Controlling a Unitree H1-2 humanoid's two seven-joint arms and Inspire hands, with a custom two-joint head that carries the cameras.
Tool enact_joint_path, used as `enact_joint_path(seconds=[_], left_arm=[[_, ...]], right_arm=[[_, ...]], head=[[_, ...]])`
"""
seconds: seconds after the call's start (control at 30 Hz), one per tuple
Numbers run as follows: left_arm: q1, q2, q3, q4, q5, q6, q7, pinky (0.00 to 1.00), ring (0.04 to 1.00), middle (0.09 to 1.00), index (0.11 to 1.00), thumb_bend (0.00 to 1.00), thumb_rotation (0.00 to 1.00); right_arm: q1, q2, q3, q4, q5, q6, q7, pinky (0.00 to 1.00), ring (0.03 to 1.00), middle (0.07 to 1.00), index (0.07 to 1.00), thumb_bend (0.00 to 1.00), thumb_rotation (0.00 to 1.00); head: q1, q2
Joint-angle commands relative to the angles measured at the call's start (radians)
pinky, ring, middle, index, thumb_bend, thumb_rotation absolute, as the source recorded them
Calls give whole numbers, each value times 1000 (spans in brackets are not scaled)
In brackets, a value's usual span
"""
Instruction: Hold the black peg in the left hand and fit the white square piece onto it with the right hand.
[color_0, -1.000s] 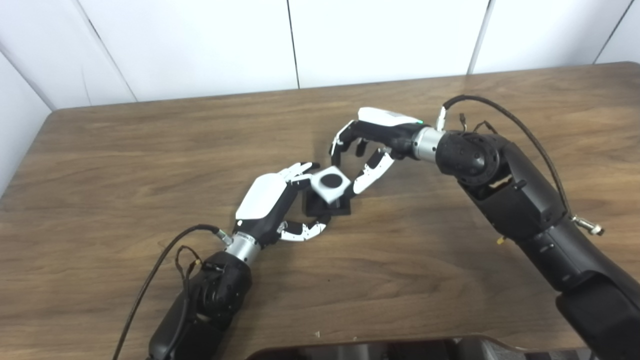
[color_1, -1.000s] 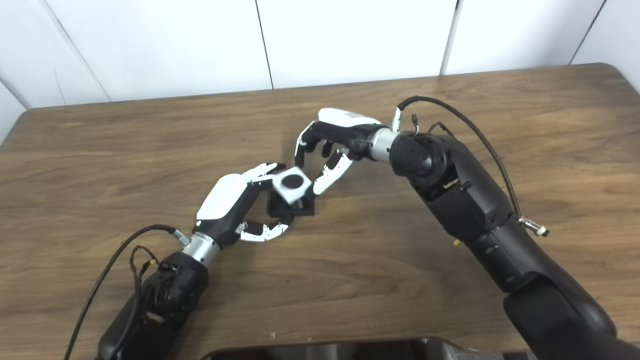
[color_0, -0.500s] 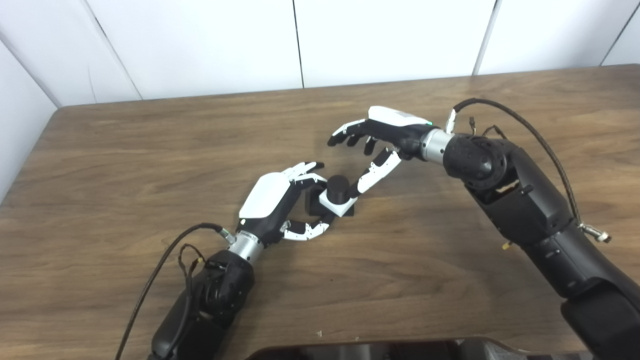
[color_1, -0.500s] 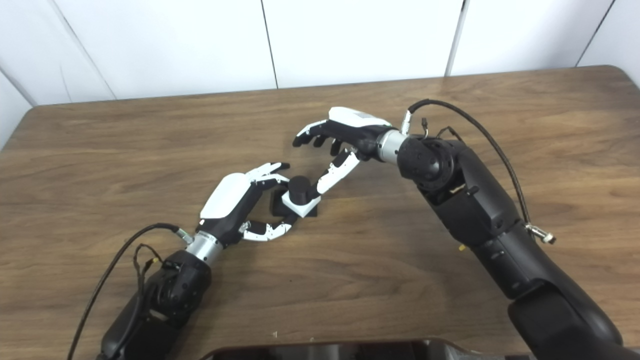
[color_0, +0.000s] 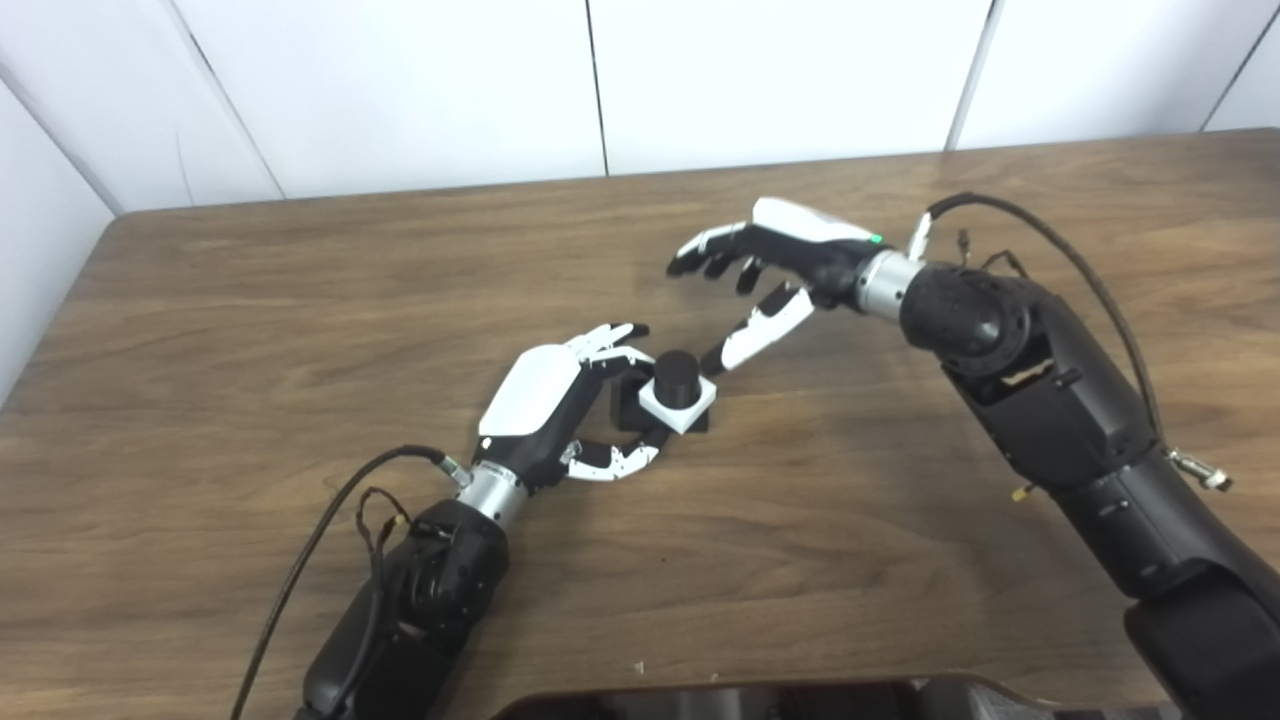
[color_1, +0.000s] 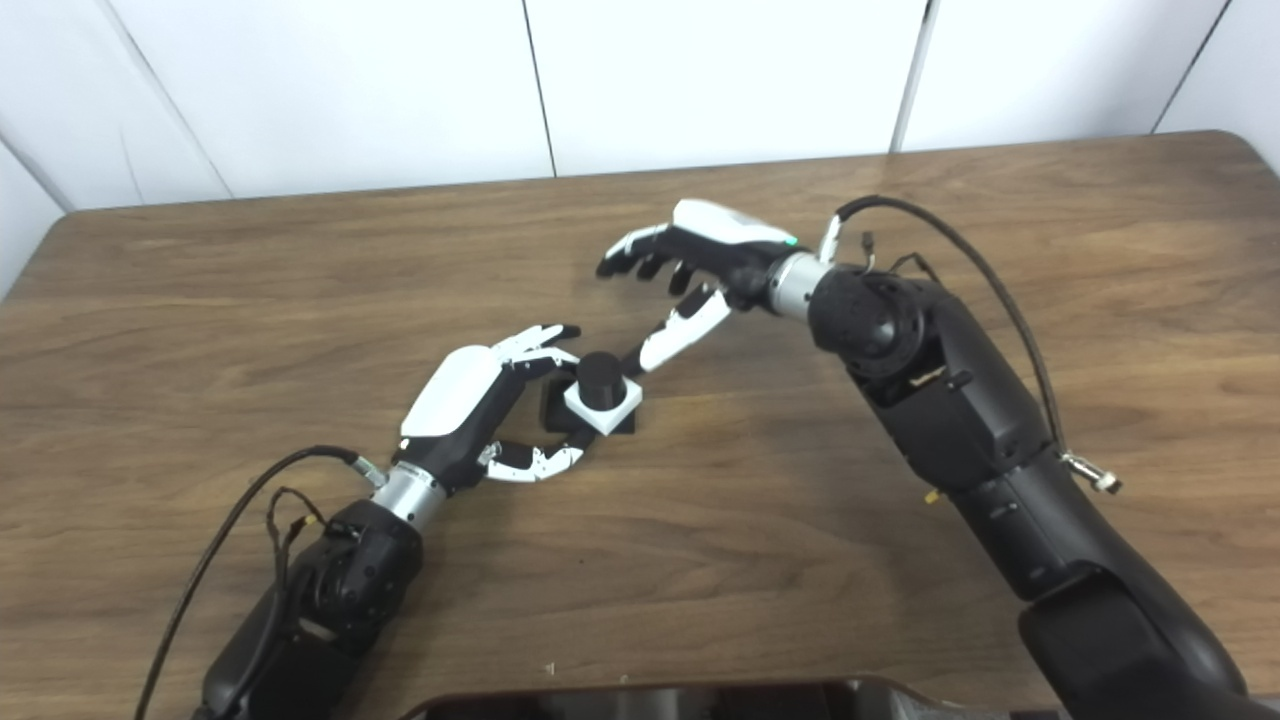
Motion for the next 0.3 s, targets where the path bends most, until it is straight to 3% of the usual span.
enact_joint_path(seconds=[0.0, 0.17, 0.27], left_arm=[[26, 11, -30, 46, 7, 8, -67, 878, 928, 914, 635, 842, 221], [22, 14, -27, 56, 4, 1, -66, 888, 931, 914, 636, 839, 226], [20, 16, -27, 61, 4, -6, -64, 891, 934, 916, 639, 837, 233]], right_arm=[[-27, -1, -40, -35, 10, -30, -58, 678, 790, 808, 761, 698, 370], [12, 16, -123, -66, 38, -12, -140, 607, 732, 766, 734, 694, 330], [44, 41, -181, -61, 73, -40, -209, 517, 694, 759, 722, 686, 305]], head=[[0, -1], [-3, -7], [-4, -10]])
